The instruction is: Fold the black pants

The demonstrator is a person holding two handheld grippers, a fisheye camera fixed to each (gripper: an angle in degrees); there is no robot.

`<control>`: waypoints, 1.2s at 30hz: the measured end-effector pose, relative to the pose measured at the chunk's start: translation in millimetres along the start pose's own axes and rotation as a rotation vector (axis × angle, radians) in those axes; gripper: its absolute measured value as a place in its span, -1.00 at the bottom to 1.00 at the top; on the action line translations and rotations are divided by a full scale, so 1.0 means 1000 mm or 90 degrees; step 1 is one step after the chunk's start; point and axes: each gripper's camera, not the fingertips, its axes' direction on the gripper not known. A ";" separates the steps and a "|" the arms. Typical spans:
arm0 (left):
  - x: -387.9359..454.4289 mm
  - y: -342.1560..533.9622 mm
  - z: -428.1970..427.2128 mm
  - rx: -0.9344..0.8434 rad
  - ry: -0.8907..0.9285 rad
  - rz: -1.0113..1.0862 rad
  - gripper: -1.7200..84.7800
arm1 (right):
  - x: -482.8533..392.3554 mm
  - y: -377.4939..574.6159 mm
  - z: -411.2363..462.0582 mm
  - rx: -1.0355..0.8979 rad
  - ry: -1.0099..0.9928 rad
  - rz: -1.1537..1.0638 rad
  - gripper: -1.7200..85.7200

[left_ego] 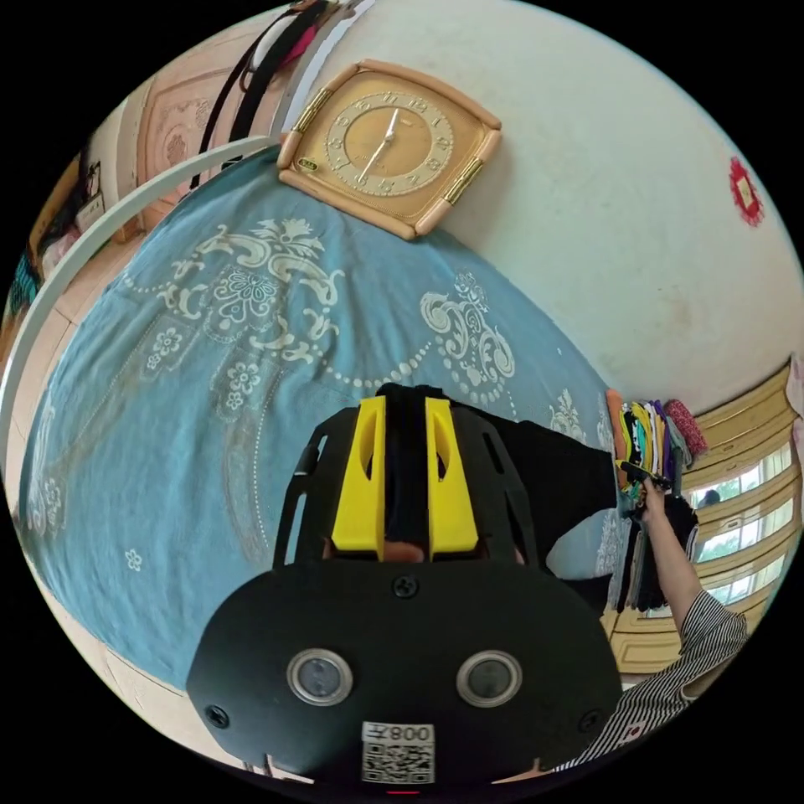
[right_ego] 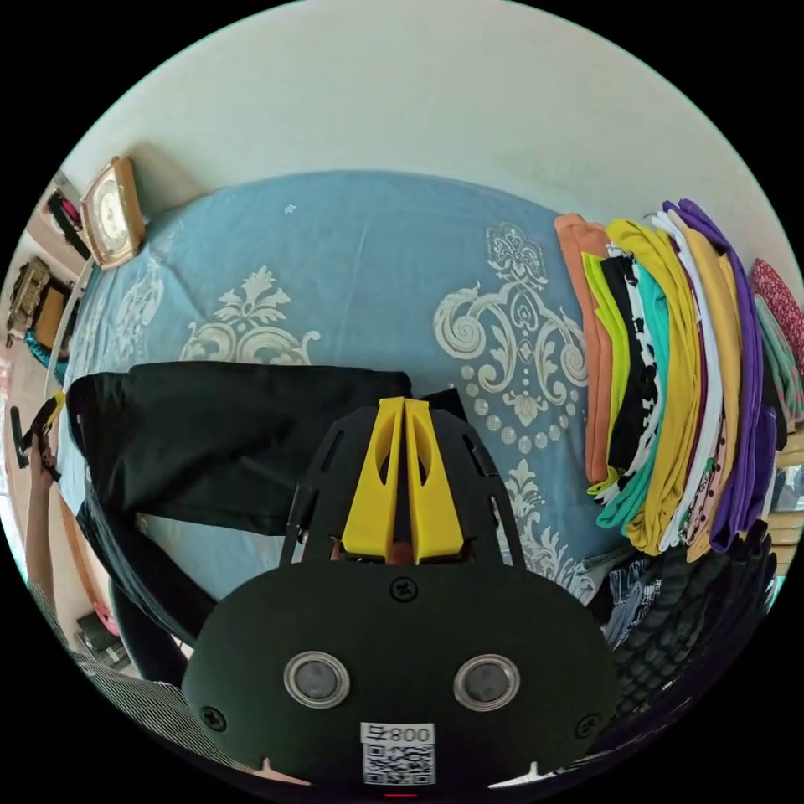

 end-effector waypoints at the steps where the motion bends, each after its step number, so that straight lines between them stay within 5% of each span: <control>1: 0.000 0.002 0.000 0.005 0.007 0.007 -0.76 | 0.007 0.002 0.001 0.007 0.005 0.007 -0.93; 7: 0.030 0.010 0.015 -0.050 0.062 0.125 -0.70 | 0.049 0.034 -0.009 0.053 -0.100 0.045 -0.81; 19: 0.112 0.027 0.094 -0.186 0.144 0.292 -0.69 | 0.083 0.053 0.015 0.036 -0.056 0.056 -0.79; 25: 0.182 0.025 0.158 -0.228 0.075 0.426 -0.70 | 0.073 0.033 0.039 -0.007 -0.016 0.006 -0.80; 29: 0.192 0.034 0.185 -0.220 -0.025 0.425 -0.88 | 0.072 0.044 0.040 0.013 -0.005 -0.027 -0.91; 36: 0.186 0.041 0.183 -0.214 0.006 0.409 -0.92 | 0.105 0.073 0.004 0.093 0.041 0.016 -0.94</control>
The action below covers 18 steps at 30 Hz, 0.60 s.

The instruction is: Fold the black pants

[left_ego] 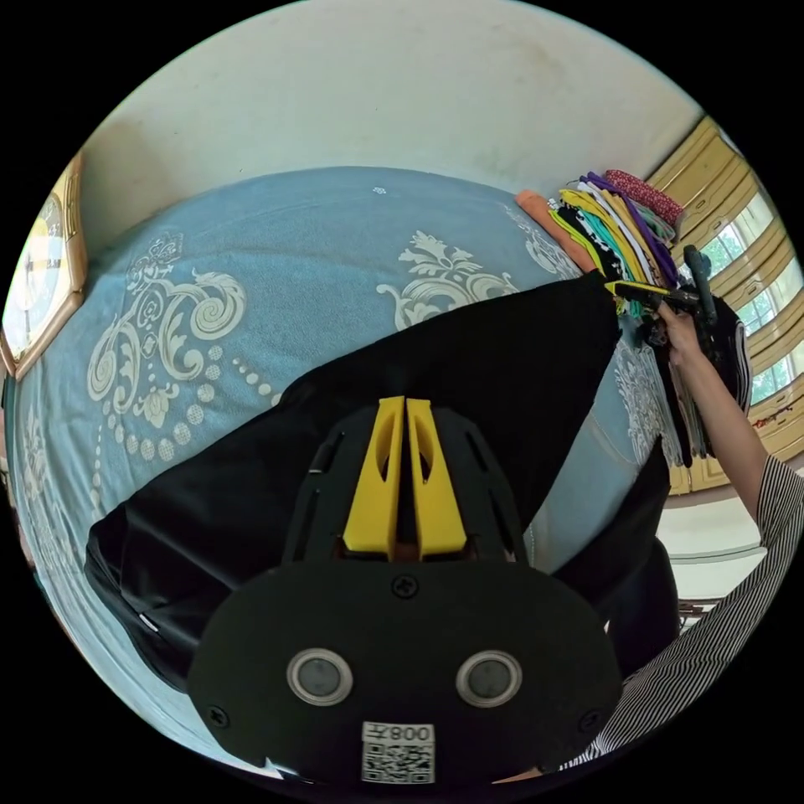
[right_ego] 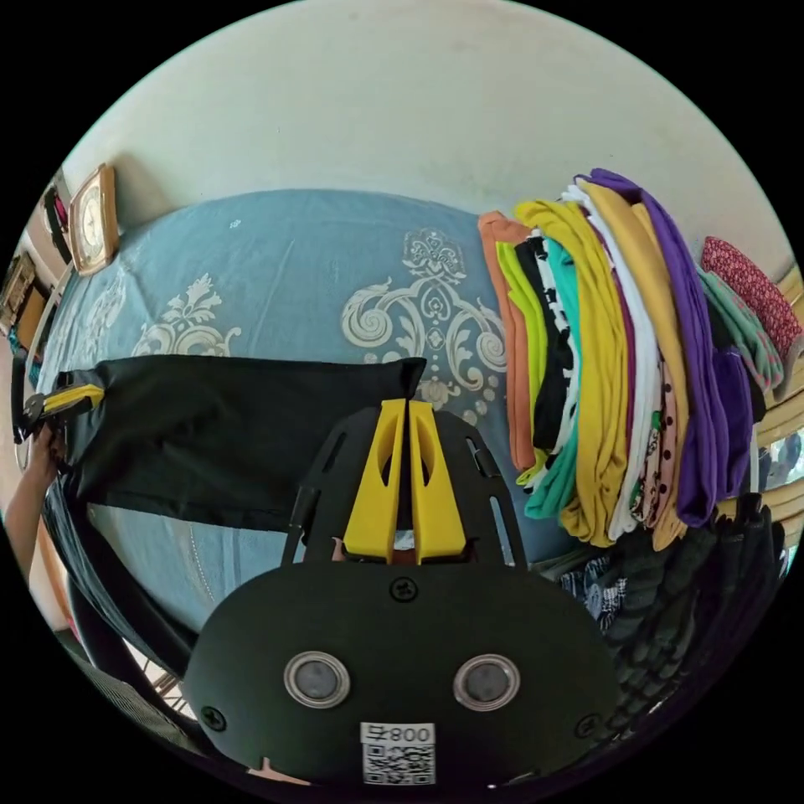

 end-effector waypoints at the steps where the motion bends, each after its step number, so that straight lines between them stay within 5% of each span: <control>1: 0.000 0.001 0.002 -0.003 -0.003 -0.001 -0.91 | 0.013 0.002 -0.002 0.005 -0.032 0.027 -0.94; 10: 0.024 0.045 -0.003 0.004 0.114 0.043 -0.76 | 0.053 0.045 0.014 -0.034 -0.066 0.087 -0.79; 18: 0.040 0.096 0.015 -0.063 0.063 0.062 -0.86 | 0.067 0.099 0.044 -0.102 -0.122 0.083 -0.87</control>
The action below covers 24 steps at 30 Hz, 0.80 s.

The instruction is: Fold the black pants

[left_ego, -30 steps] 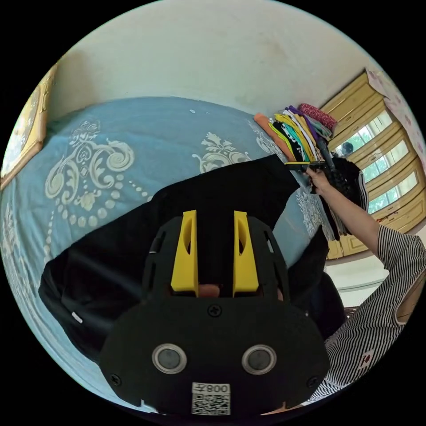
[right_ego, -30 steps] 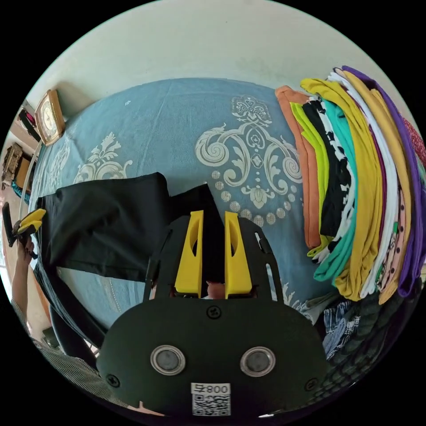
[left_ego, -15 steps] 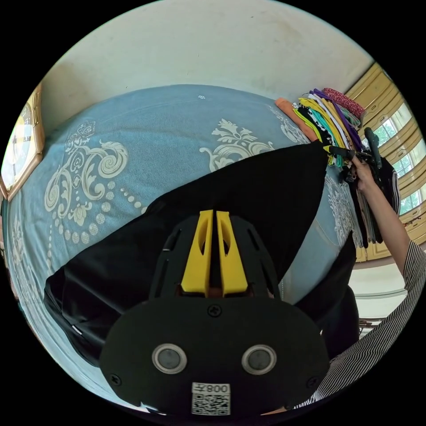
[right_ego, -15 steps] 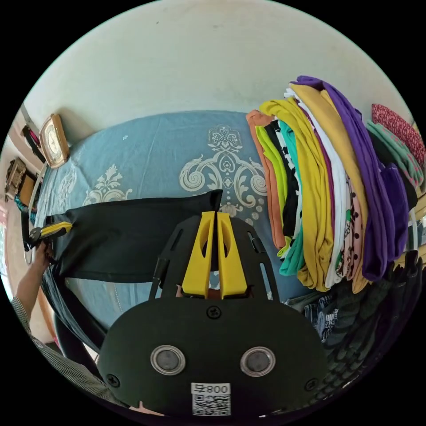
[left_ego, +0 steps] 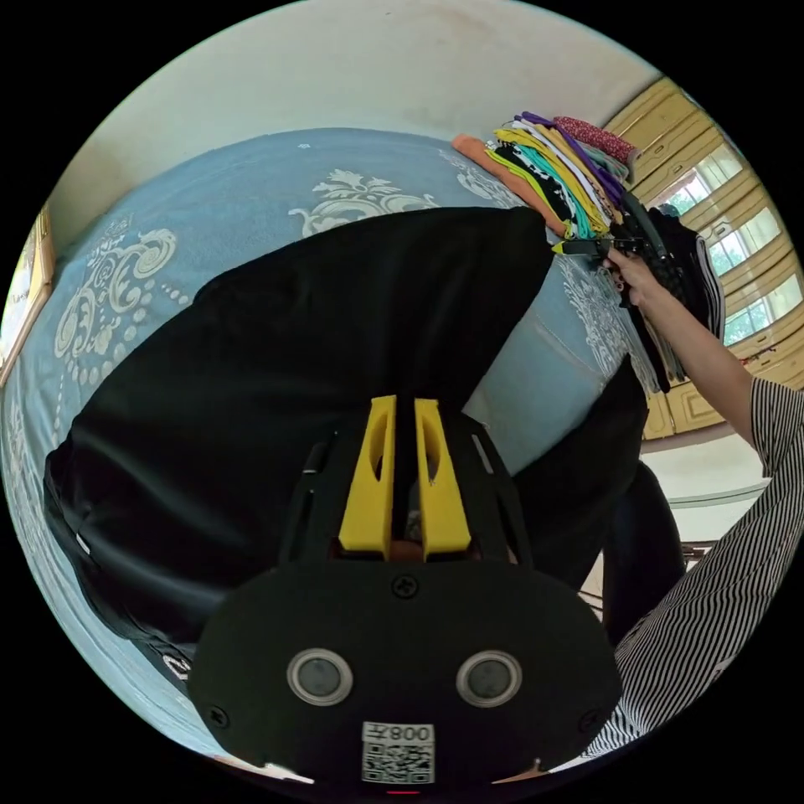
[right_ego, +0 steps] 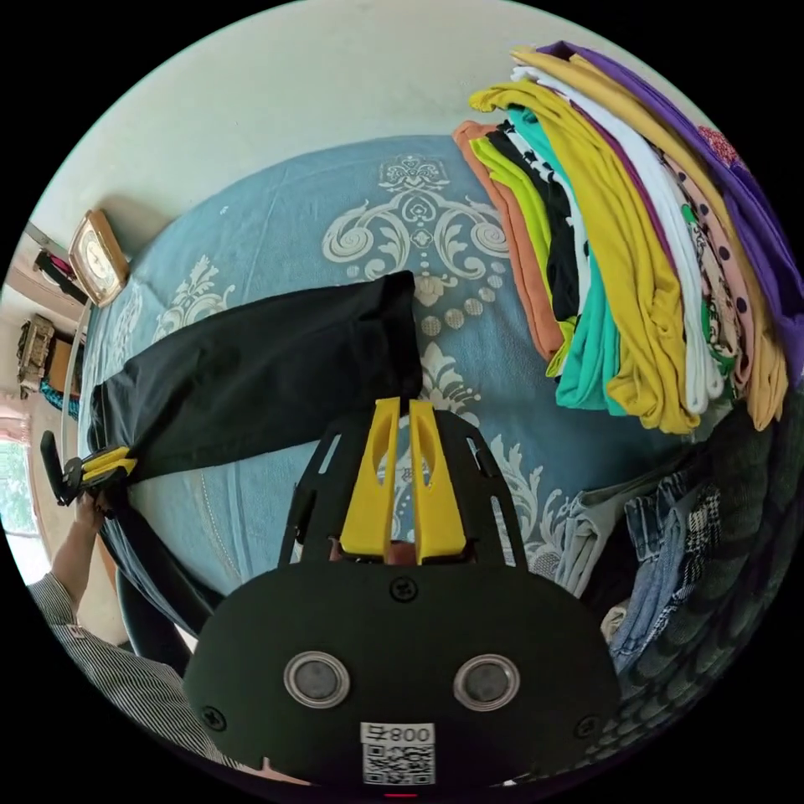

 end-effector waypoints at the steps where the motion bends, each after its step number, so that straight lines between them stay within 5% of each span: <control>1: 0.000 0.002 -0.001 0.000 0.002 0.000 -0.86 | 0.002 0.002 0.001 -0.020 0.012 -0.007 -0.89; 13: -0.016 0.100 -0.050 0.061 0.023 -0.091 -0.77 | 0.057 0.058 -0.004 -0.006 0.017 0.071 -0.92; 24: -0.061 0.344 -0.108 0.037 -0.104 -0.499 -0.71 | 0.053 0.214 -0.021 -0.044 -0.015 0.018 -0.79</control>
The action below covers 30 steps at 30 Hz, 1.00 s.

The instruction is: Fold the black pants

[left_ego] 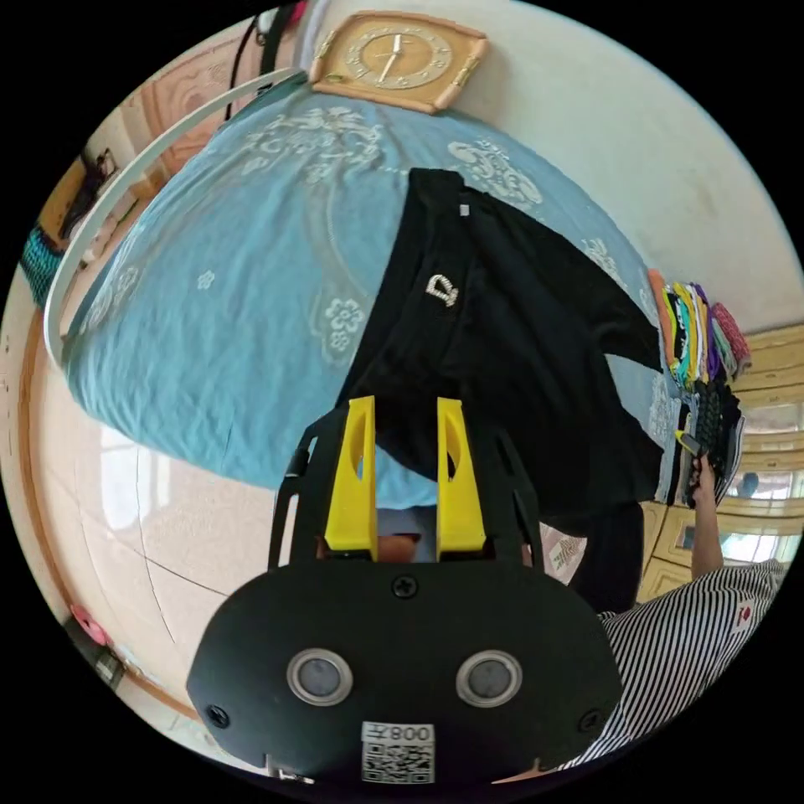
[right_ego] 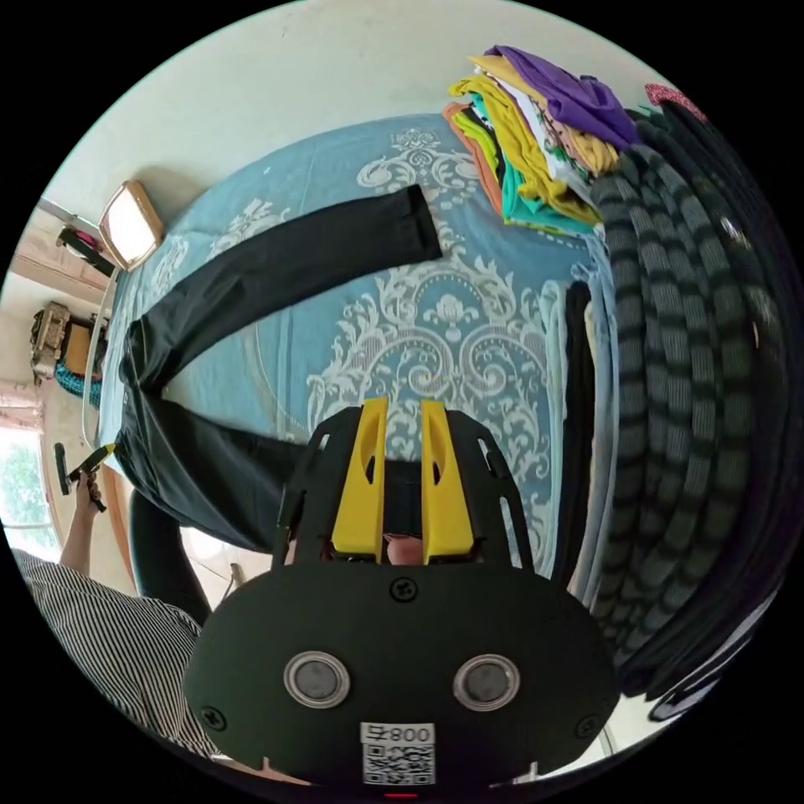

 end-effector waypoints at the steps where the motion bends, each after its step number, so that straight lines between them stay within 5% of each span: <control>1: -0.005 0.005 0.001 -0.002 0.001 -0.012 -0.71 | 0.003 0.018 0.004 -0.015 0.012 0.012 -0.78; 11: -0.024 0.044 0.003 0.052 -0.033 -0.038 -0.72 | 0.036 0.071 0.045 -0.082 0.041 0.114 -0.77; 15: -0.029 0.053 0.010 0.021 -0.067 -0.020 -0.90 | 0.044 0.076 0.056 -0.097 0.045 0.137 -0.80; 21: -0.046 0.074 -0.009 0.065 0.005 -0.028 -0.95 | 0.047 0.085 0.060 -0.115 0.043 0.099 -0.94; 30: -0.063 0.122 -0.014 0.116 0.046 -0.060 -0.96 | 0.065 0.089 0.011 -0.014 -0.035 0.093 -0.95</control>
